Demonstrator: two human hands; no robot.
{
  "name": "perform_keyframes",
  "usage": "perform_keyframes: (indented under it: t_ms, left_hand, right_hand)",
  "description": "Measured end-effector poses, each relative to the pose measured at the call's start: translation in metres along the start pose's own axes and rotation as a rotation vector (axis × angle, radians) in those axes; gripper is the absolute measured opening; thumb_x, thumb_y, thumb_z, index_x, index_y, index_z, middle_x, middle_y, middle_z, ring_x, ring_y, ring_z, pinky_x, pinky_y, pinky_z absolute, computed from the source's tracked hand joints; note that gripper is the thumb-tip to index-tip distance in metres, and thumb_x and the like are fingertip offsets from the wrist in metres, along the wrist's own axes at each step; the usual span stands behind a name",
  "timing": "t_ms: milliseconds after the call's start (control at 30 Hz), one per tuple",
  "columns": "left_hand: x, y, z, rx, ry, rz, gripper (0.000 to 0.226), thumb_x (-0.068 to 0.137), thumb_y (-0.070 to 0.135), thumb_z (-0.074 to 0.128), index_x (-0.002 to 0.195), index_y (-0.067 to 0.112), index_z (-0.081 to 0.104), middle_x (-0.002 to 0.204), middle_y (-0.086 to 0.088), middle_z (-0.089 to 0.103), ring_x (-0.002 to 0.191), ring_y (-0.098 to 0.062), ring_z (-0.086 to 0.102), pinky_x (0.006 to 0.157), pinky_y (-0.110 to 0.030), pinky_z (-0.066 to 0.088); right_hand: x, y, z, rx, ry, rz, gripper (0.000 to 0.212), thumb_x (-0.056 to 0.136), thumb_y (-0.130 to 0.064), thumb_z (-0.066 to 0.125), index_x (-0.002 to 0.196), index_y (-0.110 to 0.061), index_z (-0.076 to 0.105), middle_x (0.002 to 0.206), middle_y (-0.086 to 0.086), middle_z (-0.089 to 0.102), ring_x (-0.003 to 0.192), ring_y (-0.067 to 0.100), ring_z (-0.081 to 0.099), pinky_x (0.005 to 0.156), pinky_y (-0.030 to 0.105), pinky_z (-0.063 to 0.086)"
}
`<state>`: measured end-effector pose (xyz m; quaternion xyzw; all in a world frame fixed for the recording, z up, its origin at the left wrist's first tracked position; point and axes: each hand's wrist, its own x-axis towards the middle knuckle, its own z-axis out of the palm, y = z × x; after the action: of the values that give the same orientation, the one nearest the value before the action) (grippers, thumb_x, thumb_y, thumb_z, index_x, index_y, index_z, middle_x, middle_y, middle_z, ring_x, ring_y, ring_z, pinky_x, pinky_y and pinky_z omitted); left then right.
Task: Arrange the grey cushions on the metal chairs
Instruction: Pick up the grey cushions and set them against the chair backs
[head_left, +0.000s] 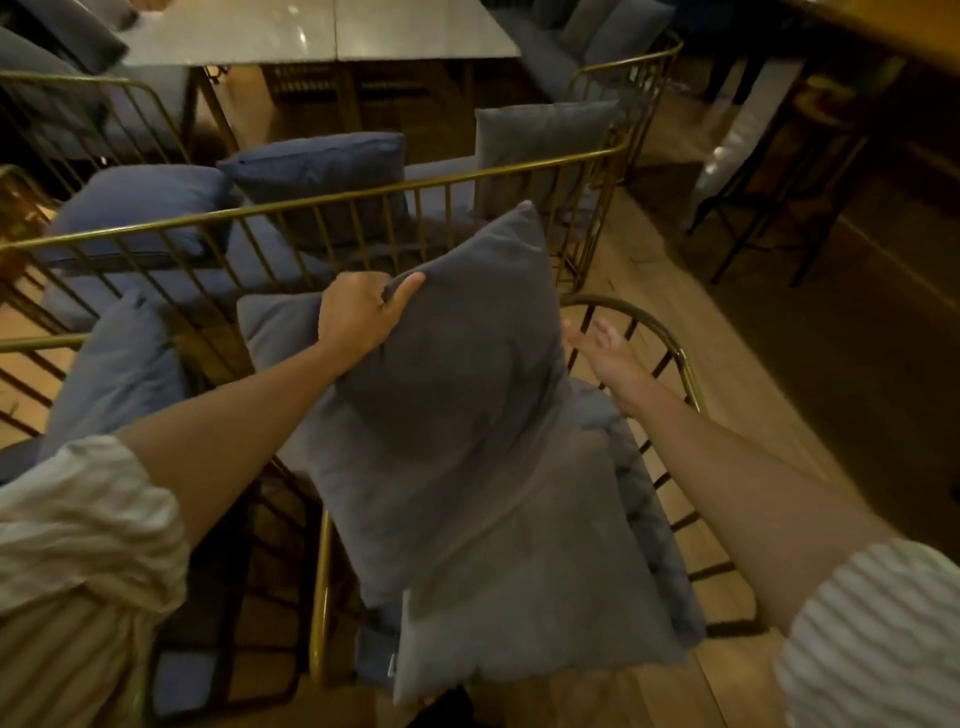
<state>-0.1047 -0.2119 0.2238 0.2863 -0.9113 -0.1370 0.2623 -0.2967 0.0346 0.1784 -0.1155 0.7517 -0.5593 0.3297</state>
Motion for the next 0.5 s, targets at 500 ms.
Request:
perform_keyframes:
  t_ms: [500]
  left_hand:
    - [0.081, -0.011, 0.081, 0.120, -0.045, 0.194, 0.069, 0.093, 0.062, 0.029, 0.063, 0.006, 0.055, 0.060, -0.017, 0.059, 0.058, -0.035, 0.054, 0.063, -0.035, 0.034]
  right_hand:
    - [0.126, 0.004, -0.007, 0.201, 0.082, 0.059, 0.068, 0.092, -0.054, 0.064, 0.147, -0.018, 0.047, 0.143, 0.004, 0.059, 0.136, 0.027, 0.052, 0.109, 0.040, 0.046]
